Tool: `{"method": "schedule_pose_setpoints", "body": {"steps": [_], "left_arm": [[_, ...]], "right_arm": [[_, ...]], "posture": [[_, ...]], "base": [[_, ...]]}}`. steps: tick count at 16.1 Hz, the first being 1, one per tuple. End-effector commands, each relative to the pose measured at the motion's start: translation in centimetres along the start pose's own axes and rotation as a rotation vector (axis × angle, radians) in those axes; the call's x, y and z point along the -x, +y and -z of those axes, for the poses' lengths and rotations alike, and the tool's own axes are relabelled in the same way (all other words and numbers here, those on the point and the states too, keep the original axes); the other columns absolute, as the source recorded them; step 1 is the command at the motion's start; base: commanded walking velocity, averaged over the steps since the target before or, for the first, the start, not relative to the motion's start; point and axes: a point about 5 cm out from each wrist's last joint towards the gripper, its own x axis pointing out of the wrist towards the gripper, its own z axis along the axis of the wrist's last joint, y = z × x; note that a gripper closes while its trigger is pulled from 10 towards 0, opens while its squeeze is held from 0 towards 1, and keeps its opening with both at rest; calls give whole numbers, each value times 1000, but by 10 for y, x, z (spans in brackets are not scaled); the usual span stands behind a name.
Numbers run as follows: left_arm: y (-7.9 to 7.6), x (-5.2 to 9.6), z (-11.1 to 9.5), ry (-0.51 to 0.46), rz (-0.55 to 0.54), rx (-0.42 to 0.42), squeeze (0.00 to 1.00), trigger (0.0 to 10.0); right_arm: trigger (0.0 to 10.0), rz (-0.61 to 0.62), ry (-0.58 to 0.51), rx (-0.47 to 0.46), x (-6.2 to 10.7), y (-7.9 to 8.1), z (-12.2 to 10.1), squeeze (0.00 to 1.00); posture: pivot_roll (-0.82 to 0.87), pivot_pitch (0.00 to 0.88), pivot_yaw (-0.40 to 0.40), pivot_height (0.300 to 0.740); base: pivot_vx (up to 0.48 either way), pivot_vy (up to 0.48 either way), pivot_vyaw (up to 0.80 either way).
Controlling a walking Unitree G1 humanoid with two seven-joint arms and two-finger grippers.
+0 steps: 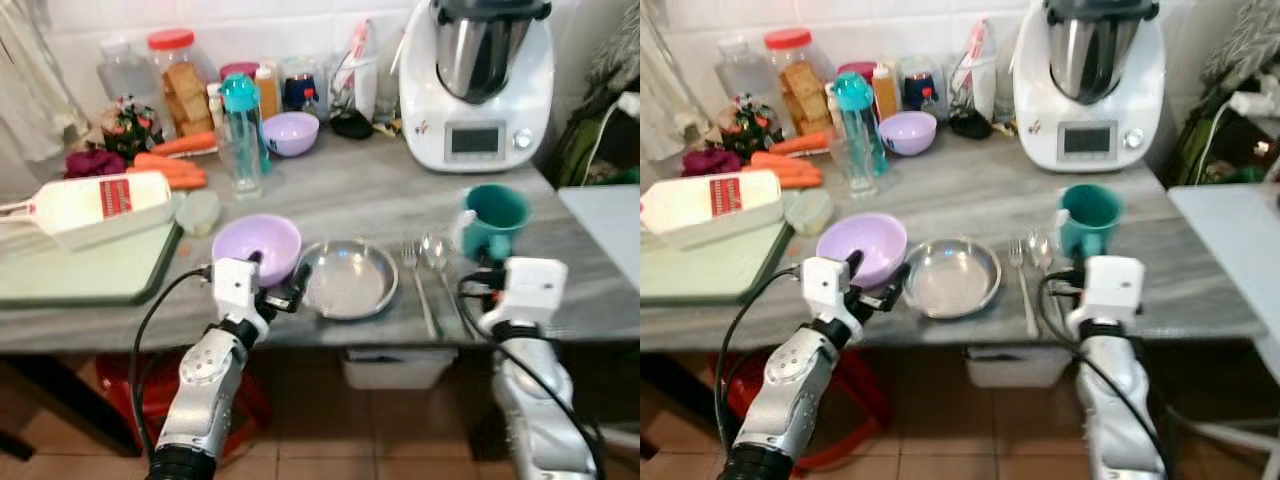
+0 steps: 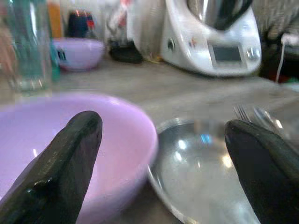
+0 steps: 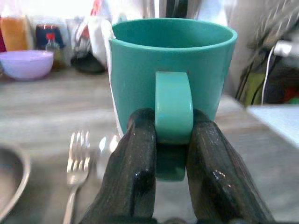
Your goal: Setting the table
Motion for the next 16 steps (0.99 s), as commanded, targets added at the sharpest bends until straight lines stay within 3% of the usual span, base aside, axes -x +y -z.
{"method": "schedule_pose_setpoints", "body": {"steps": [1,6,10,16], "left_arm": [[8,5,-6,-18,-15,-24,0,10000],[11,30,-8,14,73,-107,0,10000],[8,42,-9,34,117,-93,0,10000],[5,48,-10,60,167,-75,0,10000]], "right_arm": [[10000,-29,-40,-12,-3,10,-9,0],[10000,-55,-44,8,-9,2,-13,0],[10000,-148,-48,-1,-23,-10,-19,0],[10000,-331,-17,-24,-50,3,-16,0]], "posture": [[-84,0,37,740],[-80,0,37,740],[-63,0,38,740],[-36,0,35,740]], "base": [[0,0,0],[0,0,0],[0,0,0],[0,0,0]]}}
